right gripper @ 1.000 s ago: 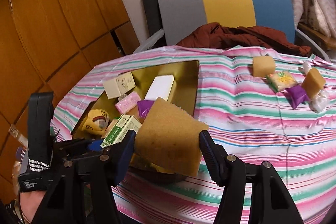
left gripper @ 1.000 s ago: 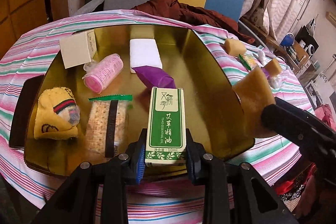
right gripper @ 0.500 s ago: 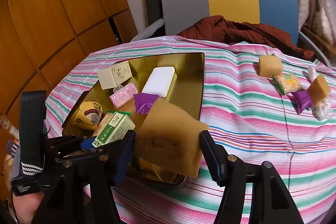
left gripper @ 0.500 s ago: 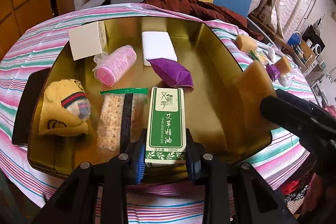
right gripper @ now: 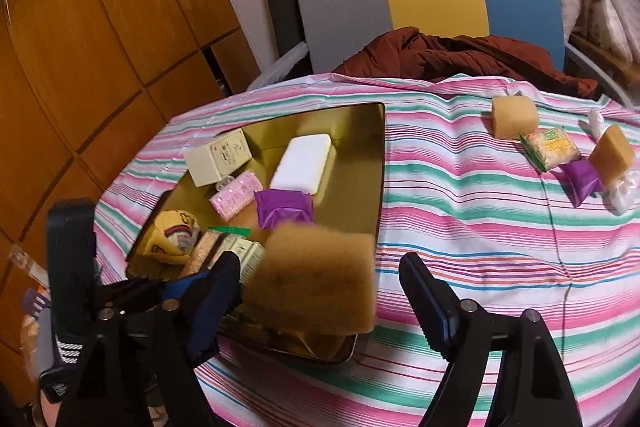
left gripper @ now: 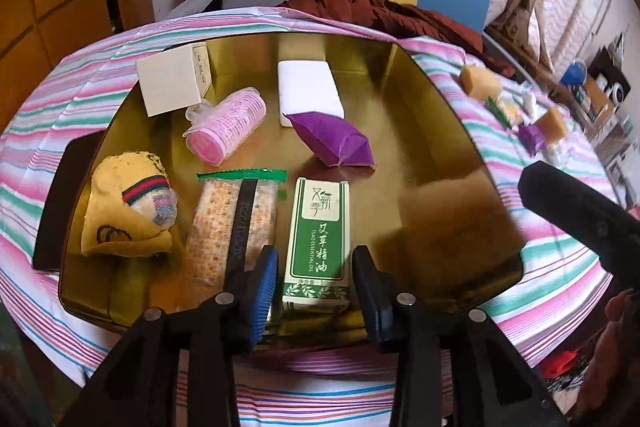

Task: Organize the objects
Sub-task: 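Move both tools from the tray back toward the remaining items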

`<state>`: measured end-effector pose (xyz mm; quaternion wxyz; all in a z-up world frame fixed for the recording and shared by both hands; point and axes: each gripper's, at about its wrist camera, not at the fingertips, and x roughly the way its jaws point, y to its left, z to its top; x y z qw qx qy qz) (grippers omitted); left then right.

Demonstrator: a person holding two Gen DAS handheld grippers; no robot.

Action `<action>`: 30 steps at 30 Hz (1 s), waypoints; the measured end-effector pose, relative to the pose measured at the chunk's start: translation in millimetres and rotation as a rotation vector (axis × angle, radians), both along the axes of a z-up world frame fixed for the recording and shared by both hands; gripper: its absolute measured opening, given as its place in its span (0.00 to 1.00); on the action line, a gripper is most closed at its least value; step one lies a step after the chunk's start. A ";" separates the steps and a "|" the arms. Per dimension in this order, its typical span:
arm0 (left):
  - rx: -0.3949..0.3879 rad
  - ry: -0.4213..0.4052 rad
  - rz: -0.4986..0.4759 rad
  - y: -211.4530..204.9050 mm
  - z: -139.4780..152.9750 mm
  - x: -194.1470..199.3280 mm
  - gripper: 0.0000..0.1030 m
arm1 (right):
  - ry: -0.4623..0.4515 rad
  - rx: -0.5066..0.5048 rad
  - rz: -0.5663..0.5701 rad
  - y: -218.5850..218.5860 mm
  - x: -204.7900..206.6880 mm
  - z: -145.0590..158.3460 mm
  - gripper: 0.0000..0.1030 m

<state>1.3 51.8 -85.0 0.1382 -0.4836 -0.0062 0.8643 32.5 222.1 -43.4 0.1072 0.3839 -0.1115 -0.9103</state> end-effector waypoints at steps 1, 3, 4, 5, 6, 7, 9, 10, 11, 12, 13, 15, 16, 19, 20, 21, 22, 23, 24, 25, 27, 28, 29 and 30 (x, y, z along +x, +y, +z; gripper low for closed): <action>0.010 0.004 0.009 -1.3 1.9 0.8 0.38 | 0.010 -0.006 -0.010 3.3 0.8 1.4 0.80; 0.016 0.017 0.024 -3.0 5.4 2.8 0.39 | 0.024 -0.026 -0.030 11.8 3.2 3.3 0.80; 0.010 0.024 0.032 -2.9 6.9 3.4 0.39 | 0.024 -0.034 -0.046 17.2 3.5 3.7 0.80; 0.009 0.033 0.041 -3.1 8.8 3.9 0.39 | 0.023 -0.044 -0.057 22.5 4.1 4.1 0.80; 0.016 0.041 0.046 -3.3 10.6 4.2 0.39 | 0.023 -0.054 -0.065 26.2 4.5 4.4 0.80; 0.023 0.050 0.053 -3.3 12.5 4.8 0.39 | 0.028 -0.063 -0.083 32.4 5.9 4.8 0.80; 0.041 0.067 0.069 -3.4 17.7 5.7 0.39 | 0.032 -0.068 -0.106 41.6 8.3 5.9 0.80; 0.053 0.076 0.074 -2.1 19.9 5.9 0.39 | 0.035 -0.076 -0.120 48.2 10.1 6.0 0.80; 0.067 0.082 0.076 0.1 22.2 5.7 0.39 | 0.036 -0.079 -0.130 53.3 11.1 6.1 0.80; 0.077 0.085 0.075 2.8 24.2 5.1 0.40 | 0.037 -0.082 -0.149 60.3 12.6 5.5 0.80; 0.085 0.086 0.073 6.1 25.4 4.8 0.43 | 0.036 -0.085 -0.158 65.2 12.9 4.5 0.80; 0.095 0.087 0.056 16.7 27.0 4.4 0.45 | 0.031 -0.088 -0.181 76.1 14.3 1.0 0.80; 0.096 0.084 0.048 22.1 27.2 4.6 0.45 | 0.025 -0.089 -0.192 81.4 15.0 -1.2 0.80; 0.107 0.077 -0.003 43.6 28.1 6.4 0.46 | 0.013 -0.095 -0.220 95.5 16.5 -7.3 0.80; 0.105 0.075 -0.017 50.6 28.1 6.7 0.46 | 0.011 -0.094 -0.228 99.2 17.2 -8.9 0.80; 0.103 0.072 -0.030 57.3 28.3 7.1 0.47 | 0.009 -0.096 -0.235 102.9 18.0 -10.5 0.80; 0.104 0.068 -0.045 64.8 28.4 7.7 0.47 | 0.005 -0.097 -0.244 107.5 18.6 -12.6 0.80; 0.107 0.064 -0.062 72.8 28.6 8.7 0.47 | 0.001 -0.097 -0.255 112.3 19.2 -15.1 0.80; 0.109 0.062 -0.079 80.6 28.7 10.1 0.47 | -0.002 -0.097 -0.262 116.3 20.1 -17.3 0.80; 0.107 0.061 -0.094 87.7 28.7 11.9 0.47 | -0.010 -0.095 -0.273 121.9 20.8 -20.8 0.80; 0.110 0.057 -0.126 101.1 27.9 16.4 0.47 | -0.023 -0.095 -0.291 130.3 22.0 -26.0 0.80; 0.110 0.053 -0.143 107.5 27.3 18.3 0.47 | -0.030 -0.095 -0.305 136.0 23.2 -29.0 0.80; 0.105 0.050 -0.162 115.0 26.3 19.8 0.47 | -0.036 -0.095 -0.318 141.8 24.8 -31.7 0.80; 0.100 0.049 -0.176 120.6 25.3 21.2 0.47 | -0.038 -0.093 -0.327 145.0 25.9 -33.3 0.80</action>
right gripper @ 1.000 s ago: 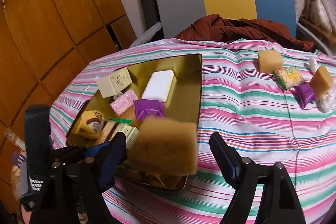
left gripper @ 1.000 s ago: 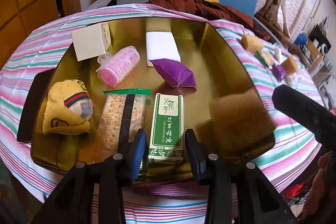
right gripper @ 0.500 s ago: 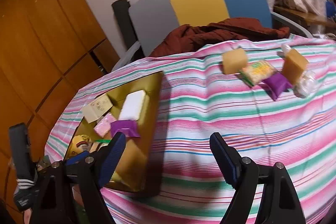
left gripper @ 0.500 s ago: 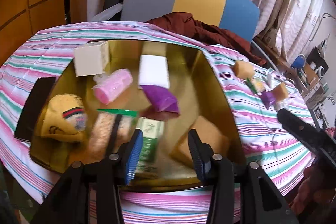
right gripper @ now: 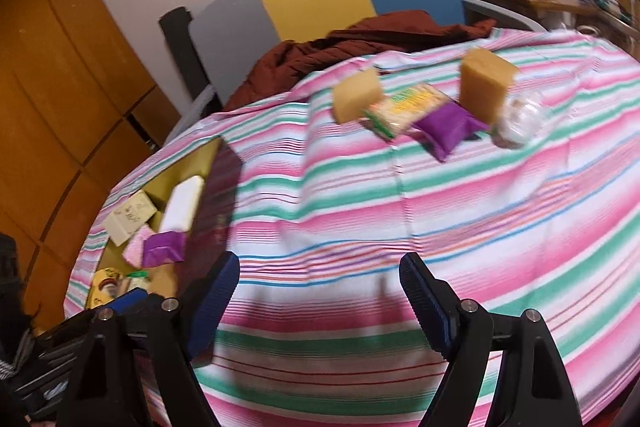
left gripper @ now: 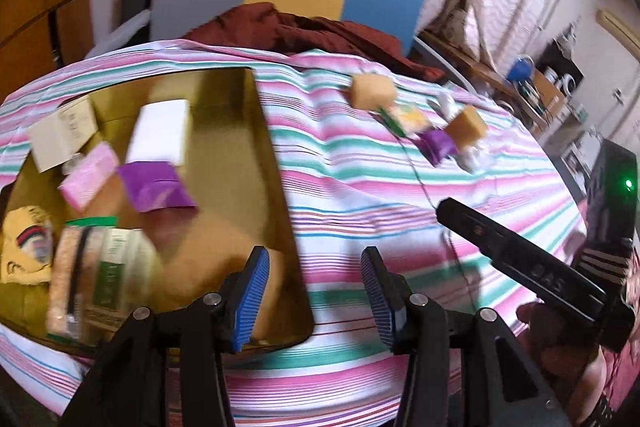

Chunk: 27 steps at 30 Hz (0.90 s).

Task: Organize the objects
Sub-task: 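Move both tools from the tray back toward the remaining items, then grasp the clear plastic-wrapped bundle with the right gripper while the left grasps the purple packet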

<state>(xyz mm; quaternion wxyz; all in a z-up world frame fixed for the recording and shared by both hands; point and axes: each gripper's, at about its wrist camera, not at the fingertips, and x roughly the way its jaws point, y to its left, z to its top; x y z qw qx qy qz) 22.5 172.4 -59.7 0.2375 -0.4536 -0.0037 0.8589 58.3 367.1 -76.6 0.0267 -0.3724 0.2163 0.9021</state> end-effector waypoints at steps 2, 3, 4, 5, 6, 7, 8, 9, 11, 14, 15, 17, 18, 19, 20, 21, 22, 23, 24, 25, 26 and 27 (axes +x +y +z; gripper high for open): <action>-0.021 -0.003 -0.030 13.9 -2.5 3.2 0.52 | -0.006 0.011 -0.026 11.3 3.5 -3.8 0.80; -0.039 0.003 -0.036 19.3 -2.8 4.0 0.57 | -0.006 0.019 -0.041 16.7 5.9 -5.2 0.80; -0.050 0.008 -0.039 22.9 -2.8 4.6 0.63 | -0.003 0.032 -0.066 25.1 9.1 -6.7 0.80; -0.062 0.011 -0.041 27.4 -3.0 4.0 0.65 | -0.002 0.042 -0.090 32.4 11.6 -7.4 0.80; -0.070 0.013 -0.037 29.9 -2.7 4.1 0.66 | -0.004 0.050 -0.118 41.6 13.4 -9.0 0.80; -0.075 0.015 -0.032 31.6 -2.4 3.5 0.66 | -0.007 0.050 -0.138 49.0 14.0 -11.0 0.80; -0.080 0.018 -0.026 32.5 -2.1 2.8 0.66 | -0.008 0.045 -0.159 59.3 14.3 -13.0 0.80; -0.081 0.023 -0.021 32.6 -1.0 2.1 0.66 | -0.009 0.042 -0.179 69.3 14.2 -14.8 0.80; -0.087 0.060 -0.019 34.7 4.9 4.3 0.66 | -0.010 0.047 -0.223 95.1 9.4 -17.0 0.77; -0.110 0.120 -0.051 45.3 12.7 8.0 0.66 | -0.014 0.032 -0.289 132.5 -3.6 -17.8 0.74; -0.112 0.118 -0.072 50.2 12.6 5.7 0.66 | -0.020 0.024 -0.315 145.3 -9.3 -18.0 0.73; -0.115 0.104 -0.098 59.3 10.7 1.8 0.66 | -0.017 0.013 -0.364 168.9 -21.2 -17.5 0.71; -0.114 0.097 -0.103 62.4 9.9 0.5 0.66 | -0.021 0.012 -0.377 178.5 -28.5 -17.8 0.71; -0.112 0.091 -0.109 66.2 8.8 -0.7 0.66 | -0.030 0.009 -0.384 188.4 -39.0 -18.7 0.70; -0.114 0.085 -0.117 70.5 7.7 -2.5 0.66 | -0.035 0.010 -0.386 192.6 -44.9 -19.4 0.68; -0.120 0.083 -0.123 75.5 6.8 -4.0 0.66 | -0.040 0.012 -0.387 197.8 -51.3 -20.5 0.68; -0.126 0.084 -0.131 79.4 6.0 -5.6 0.66 | -0.046 0.014 -0.383 201.6 -60.4 -22.6 0.68; -0.131 0.087 -0.141 84.8 5.3 -7.5 0.66 | -0.052 0.019 -0.376 203.2 -68.2 -24.6 0.67; -0.135 0.091 -0.150 89.5 5.3 -9.2 0.66 | -0.058 0.024 -0.369 204.8 -74.8 -26.9 0.66; -0.141 0.096 -0.161 95.5 5.3 -11.7 0.66 | -0.066 0.026 -0.349 205.5 -82.4 -30.3 0.62; -0.141 0.098 -0.170 99.9 5.2 -14.6 0.66 | -0.073 0.025 -0.333 205.0 -85.8 -33.0 0.52; -0.140 0.095 -0.177 104.1 4.7 -17.0 0.66 | -0.084 0.018 -0.308 204.8 -88.7 -36.9 0.46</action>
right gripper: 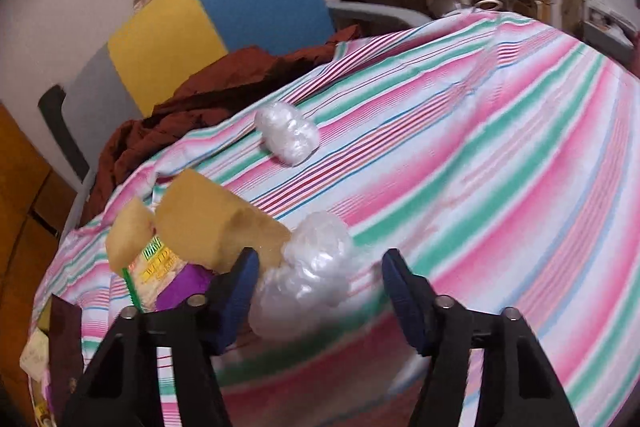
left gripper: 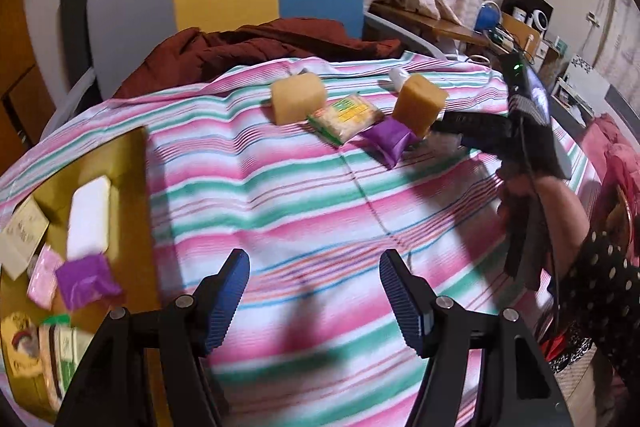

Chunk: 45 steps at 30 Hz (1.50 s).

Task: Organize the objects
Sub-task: 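Grasp the clear plastic-wrapped bundle with the right gripper while the left grasps the purple packet, then carry the purple packet and plastic bundle into the tray and release them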

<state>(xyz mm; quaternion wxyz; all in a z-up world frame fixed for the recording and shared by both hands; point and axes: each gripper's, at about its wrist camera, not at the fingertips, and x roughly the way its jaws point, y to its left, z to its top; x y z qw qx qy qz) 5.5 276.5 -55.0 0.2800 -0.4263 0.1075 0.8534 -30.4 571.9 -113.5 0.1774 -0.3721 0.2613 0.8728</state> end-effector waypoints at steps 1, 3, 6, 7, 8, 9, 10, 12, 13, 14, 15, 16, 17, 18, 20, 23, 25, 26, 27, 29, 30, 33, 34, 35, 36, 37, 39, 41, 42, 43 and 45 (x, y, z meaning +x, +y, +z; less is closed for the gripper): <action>-0.002 -0.005 -0.006 4.5 -1.0 -4.0 0.66 | -0.004 -0.008 0.023 -1.8 -1.2 -3.3 0.40; -0.006 -0.018 -0.019 15.9 -3.8 -13.8 0.66 | 0.008 0.014 0.032 -5.9 4.5 -1.5 0.39; -0.021 -0.033 -0.037 37.2 -10.1 -29.2 0.66 | 0.024 0.052 0.028 -10.5 19.6 2.7 0.39; -0.025 -0.039 -0.043 44.3 -12.2 -34.0 0.66 | 0.028 0.070 0.024 -12.3 27.2 4.6 0.39; -0.031 -0.045 -0.054 54.5 -14.5 -40.3 0.66 | 0.031 0.094 0.016 -14.1 34.1 6.3 0.39; -0.031 -0.050 -0.068 62.3 -16.0 -44.7 0.66 | 0.030 0.131 0.006 -17.0 42.1 7.3 0.39; -0.036 -0.052 -0.083 71.4 -17.8 -49.5 0.66 | 0.028 0.162 -0.001 -19.3 47.8 7.2 0.39; -0.056 -0.031 -0.115 92.6 -19.7 -57.6 0.66 | 0.030 0.175 -0.017 -20.1 57.0 5.1 0.39; -0.058 -0.025 -0.135 101.1 -20.5 -60.6 0.66 | 0.038 0.164 -0.029 -18.0 62.0 5.2 0.39; -0.064 -0.012 -0.156 112.0 -21.6 -63.6 0.66 | 0.043 0.162 -0.037 -15.5 62.5 5.2 0.39; -0.069 -0.004 -0.176 119.6 -22.6 -65.9 0.66 | 0.047 0.161 -0.046 -13.8 64.3 5.1 0.39; -0.076 0.001 -0.200 127.8 -24.1 -68.2 0.66 | 0.052 0.157 -0.050 -12.7 65.5 4.2 0.39; -0.092 0.012 -0.218 136.5 -26.2 -71.0 0.66 | 0.056 0.156 -0.053 -12.2 66.1 3.7 0.39; -0.107 0.022 -0.233 143.2 -28.5 -74.3 0.66 | 0.056 0.158 -0.058 -11.7 66.3 3.0 0.39; -0.132 0.037 -0.259 154.4 -33.6 -81.1 0.66 | 0.054 0.157 -0.063 -11.1 65.7 1.2 0.39; -0.150 0.026 -0.277 165.4 -43.0 -89.6 0.65 | 0.053 0.166 -0.063 -14.1 63.9 -0.8 0.39; -0.165 0.007 -0.259 167.7 -51.5 -93.9 0.51 | 0.053 0.183 -0.062 -16.2 63.7 -0.3 0.39; -0.161 -0.003 -0.257 167.6 -54.9 -94.2 0.48 | 0.054 0.189 -0.060 -17.2 63.6 -0.1 0.39; -0.160 -0.006 -0.250 166.8 -57.9 -94.1 0.46 | 0.054 0.195 -0.058 -18.2 63.2 -0.2 0.39; -0.132 0.000 -0.231 162.0 -60.1 -92.3 0.45 | 0.053 0.201 -0.059 -19.1 62.8 -0.6 0.39; -0.117 0.002 -0.224 160.2 -60.2 -91.5 0.43 | 0.054 0.200 -0.060 -18.8 62.9 -0.9 0.39; -0.083 0.022 -0.201 153.6 -60.2 -86.2 0.41 | 0.062 0.190 -0.068 -16.7 64.8 -2.1 0.39; -0.079 0.042 -0.193 150.1 -61.1 -81.1 0.41 | 0.063 0.188 -0.072 -15.8 65.3 -2.3 0.39; -0.081 0.058 -0.188 149.2 -62.1 -79.0 0.41 | 0.063 0.187 -0.075 -15.2 65.4 -2.7 0.39; -0.085 0.074 -0.182 147.6 -61.9 -75.8 0.41 | 0.062 0.190 -0.079 -15.3 65.8 -2.7 0.39; -0.093 0.089 -0.176 146.3 -61.4 -72.4 0.40 | 0.063 0.200 -0.083 -16.5 66.3 -2.0 0.39; -0.105 0.110 -0.171 144.7 -61.1 -67.7 0.40 | 0.066 0.215 -0.082 -18.9 66.2 -0.8 0.39; -0.107 0.128 -0.162 141.0 -60.6 -63.8 0.39 | 0.063 0.242 -0.078 -23.3 65.1 0.9 0.39; -0.106 0.132 -0.159 138.8 -59.8 -61.9 0.39 | 0.061 0.254 -0.073 -25.7 64.2 1.8 0.39; -0.104 0.139 -0.156 136.8 -58.9 -59.7 0.39 | 0.059 0.266 -0.068 -27.6 63.2 2.6 0.39; -0.099 0.163 -0.155 132.4 -56.3 -53.6 0.38 | 0.058 0.283 -0.063 -29.9 62.6 4.2 0.39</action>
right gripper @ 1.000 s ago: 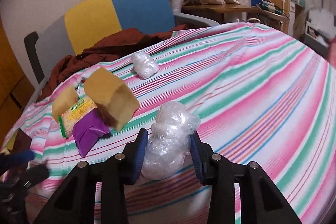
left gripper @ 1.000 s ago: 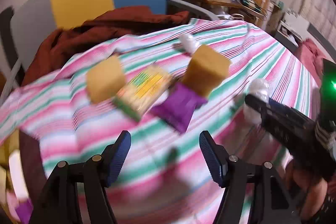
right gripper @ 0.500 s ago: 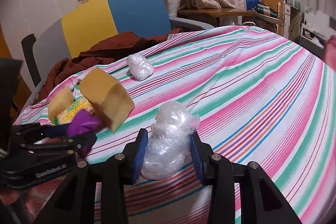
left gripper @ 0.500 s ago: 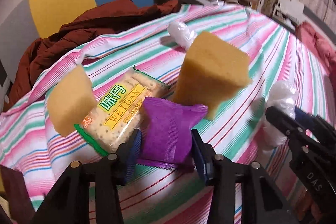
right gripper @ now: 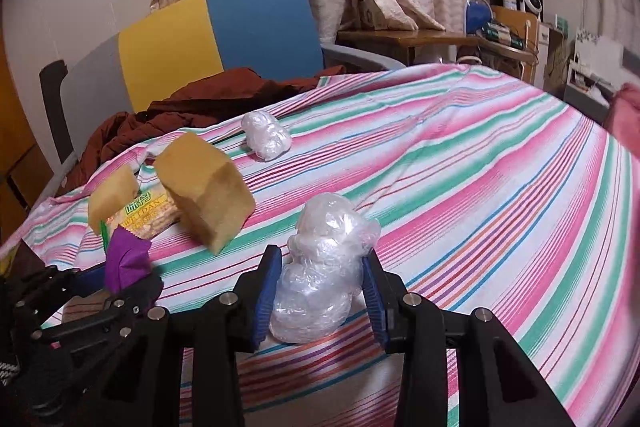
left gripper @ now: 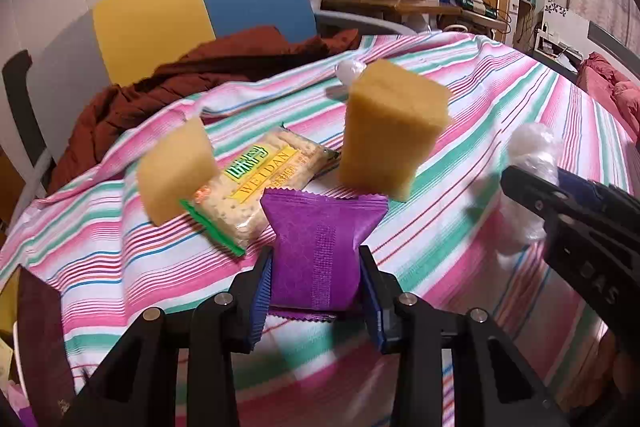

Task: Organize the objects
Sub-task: 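Carry the purple packet and plastic bundle into the tray and release them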

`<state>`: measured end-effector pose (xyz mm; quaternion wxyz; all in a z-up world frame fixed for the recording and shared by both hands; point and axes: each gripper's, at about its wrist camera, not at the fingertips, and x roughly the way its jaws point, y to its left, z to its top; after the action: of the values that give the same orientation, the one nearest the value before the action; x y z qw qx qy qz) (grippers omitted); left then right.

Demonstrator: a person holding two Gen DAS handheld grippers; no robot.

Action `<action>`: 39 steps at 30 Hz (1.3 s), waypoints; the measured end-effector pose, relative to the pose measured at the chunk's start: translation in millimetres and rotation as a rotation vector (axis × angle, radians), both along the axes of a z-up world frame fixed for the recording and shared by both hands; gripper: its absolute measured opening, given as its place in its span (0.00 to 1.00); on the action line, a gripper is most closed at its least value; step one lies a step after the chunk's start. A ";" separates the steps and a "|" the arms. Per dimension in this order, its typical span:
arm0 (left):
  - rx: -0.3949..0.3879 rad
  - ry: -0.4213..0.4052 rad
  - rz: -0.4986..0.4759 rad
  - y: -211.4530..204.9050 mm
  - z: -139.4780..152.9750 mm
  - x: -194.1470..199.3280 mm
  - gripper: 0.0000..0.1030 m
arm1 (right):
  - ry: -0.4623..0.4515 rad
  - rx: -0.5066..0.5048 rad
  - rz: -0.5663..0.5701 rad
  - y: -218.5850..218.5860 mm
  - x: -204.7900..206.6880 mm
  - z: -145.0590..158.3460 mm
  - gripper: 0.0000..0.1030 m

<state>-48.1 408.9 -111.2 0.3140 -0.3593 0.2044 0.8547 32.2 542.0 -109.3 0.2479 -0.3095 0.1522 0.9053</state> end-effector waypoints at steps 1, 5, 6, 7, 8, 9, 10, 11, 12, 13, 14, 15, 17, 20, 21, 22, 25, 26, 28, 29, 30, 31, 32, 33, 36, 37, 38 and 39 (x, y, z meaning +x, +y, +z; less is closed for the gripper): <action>-0.002 0.009 0.004 -2.5 0.7 3.1 0.38 | 0.002 0.012 0.000 -1.9 0.2 1.1 0.39; 0.011 -0.014 0.032 -18.2 3.5 10.4 0.38 | 0.002 0.041 -0.011 -6.5 2.0 3.6 0.39; 0.023 -0.018 0.041 -23.3 5.5 12.5 0.38 | 0.000 0.046 -0.013 -7.3 2.2 3.7 0.39; 0.038 -0.025 0.048 -28.3 7.6 14.9 0.38 | -0.004 0.051 -0.014 -8.1 1.9 3.8 0.39; 0.054 -0.032 0.055 -34.6 9.9 18.8 0.38 | -0.008 0.058 -0.015 -9.2 2.0 4.2 0.39; 0.065 -0.037 0.059 -40.2 11.8 22.8 0.38 | -0.009 0.062 -0.015 -10.2 2.0 4.7 0.39; 0.070 -0.039 0.061 -43.3 13.2 26.1 0.38 | -0.010 0.068 -0.014 -11.7 2.3 5.4 0.39; 0.078 -0.040 0.059 -48.5 14.9 31.9 0.38 | -0.011 0.076 -0.012 -13.8 3.0 6.2 0.39; 0.085 -0.039 0.055 -52.5 16.6 36.5 0.38 | -0.012 0.082 -0.011 -15.1 3.8 6.9 0.39; 0.094 -0.041 0.052 -56.8 18.8 41.6 0.38 | -0.013 0.093 -0.008 -18.7 5.1 7.8 0.39; 0.104 -0.043 0.049 -62.4 21.4 47.4 0.38 | -0.014 0.099 -0.002 -21.8 5.8 8.4 0.39; 0.115 -0.046 0.048 -66.9 23.5 51.4 0.38 | -0.016 0.106 0.007 -25.2 6.9 8.8 0.39; 0.141 -0.057 0.045 -78.0 28.5 60.6 0.38 | -0.018 0.119 0.022 -31.2 9.0 9.9 0.39; 0.160 -0.052 0.041 -92.8 34.0 73.3 0.38 | -0.014 0.126 0.058 -42.1 15.5 11.7 0.39; 0.164 -0.051 0.040 -98.8 35.3 78.2 0.38 | -0.014 0.129 0.064 -45.1 16.9 11.8 0.39; 0.167 -0.051 0.039 -103.5 36.1 82.5 0.38 | -0.016 0.132 0.069 -48.2 19.4 12.2 0.39; 0.176 -0.057 0.041 -120.2 37.9 93.6 0.38 | -0.015 0.125 0.079 -56.1 26.9 15.9 0.39; 0.181 -0.061 0.043 -127.7 37.7 97.4 0.38 | -0.014 0.124 0.081 -58.7 28.7 17.5 0.39; 0.179 -0.057 0.049 -136.9 38.0 101.5 0.38 | -0.007 0.113 0.093 -66.4 33.8 23.4 0.39; 0.178 -0.055 0.053 -142.2 38.2 104.3 0.38 | -0.004 0.106 0.097 -69.2 35.3 25.7 0.39; 0.181 -0.053 0.056 -147.0 38.8 106.0 0.38 | 0.003 0.093 0.105 -73.3 37.3 28.8 0.39; 0.185 -0.050 0.060 -152.4 39.6 107.6 0.38 | 0.011 0.076 0.117 -79.1 39.3 32.3 0.39; 0.190 -0.050 0.066 -158.4 41.0 108.9 0.38 | 0.016 0.064 0.131 -85.2 40.8 35.0 0.39; 0.198 -0.050 0.072 -164.7 42.6 110.4 0.38 | 0.017 0.054 0.150 -93.2 41.6 37.2 0.39; 0.217 -0.040 0.091 -183.2 48.5 113.6 0.38 | 0.024 0.031 0.220 -121.0 43.4 42.1 0.41; 0.223 -0.036 0.098 -189.2 50.4 114.2 0.38 | 0.023 0.014 0.250 -132.6 42.6 43.5 0.41; 0.232 -0.031 0.106 -197.4 53.0 114.2 0.38 | 0.025 0.004 0.266 -139.6 41.7 43.9 0.41; 0.236 -0.025 0.113 -203.8 54.8 114.5 0.38 | 0.030 -0.007 0.284 -148.5 41.8 44.7 0.41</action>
<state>66.4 205.1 -56.4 0.3080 -0.3415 0.0777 0.8846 74.0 393.6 -64.7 0.1137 -0.3151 0.1134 0.9354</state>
